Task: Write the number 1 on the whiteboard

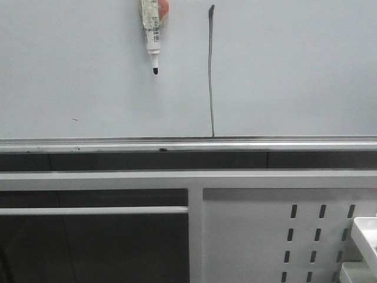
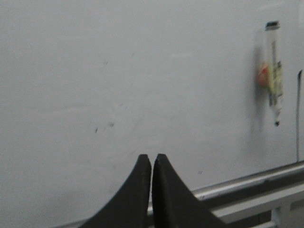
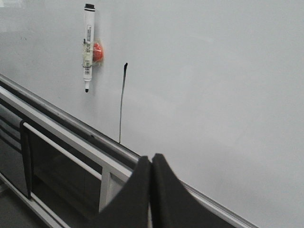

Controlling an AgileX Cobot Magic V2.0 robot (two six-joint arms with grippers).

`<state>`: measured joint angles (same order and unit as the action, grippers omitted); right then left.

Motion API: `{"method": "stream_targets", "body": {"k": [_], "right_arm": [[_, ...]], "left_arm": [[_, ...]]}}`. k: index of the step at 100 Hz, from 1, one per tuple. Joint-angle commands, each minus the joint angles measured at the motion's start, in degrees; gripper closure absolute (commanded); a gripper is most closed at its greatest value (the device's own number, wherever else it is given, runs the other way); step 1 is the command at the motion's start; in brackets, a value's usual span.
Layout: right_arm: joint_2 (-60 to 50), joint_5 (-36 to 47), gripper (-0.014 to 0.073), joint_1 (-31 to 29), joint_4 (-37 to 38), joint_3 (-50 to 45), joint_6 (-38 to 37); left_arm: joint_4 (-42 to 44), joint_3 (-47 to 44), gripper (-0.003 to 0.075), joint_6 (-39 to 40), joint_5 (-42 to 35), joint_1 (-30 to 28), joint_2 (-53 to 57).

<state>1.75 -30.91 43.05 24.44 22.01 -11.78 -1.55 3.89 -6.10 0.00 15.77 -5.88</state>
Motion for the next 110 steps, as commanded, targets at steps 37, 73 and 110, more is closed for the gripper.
{"method": "stream_targets", "body": {"k": [37, 73, 110], "right_arm": [[0.7, 3.8, 0.0643, -0.3, 1.7, 1.3, 0.1], [0.7, 3.8, 0.0643, -0.3, 1.7, 1.3, 0.1], [0.7, 3.8, 0.0643, -0.3, 1.7, 1.3, 0.1]], "left_arm": [[-1.9, -6.1, 0.074, 1.0, 2.4, -6.8, 7.6], [-2.8, -6.1, 0.074, 1.0, 16.0, -6.8, 7.4], [-2.8, -6.1, 0.074, 1.0, 15.9, -6.8, 7.4]]}}
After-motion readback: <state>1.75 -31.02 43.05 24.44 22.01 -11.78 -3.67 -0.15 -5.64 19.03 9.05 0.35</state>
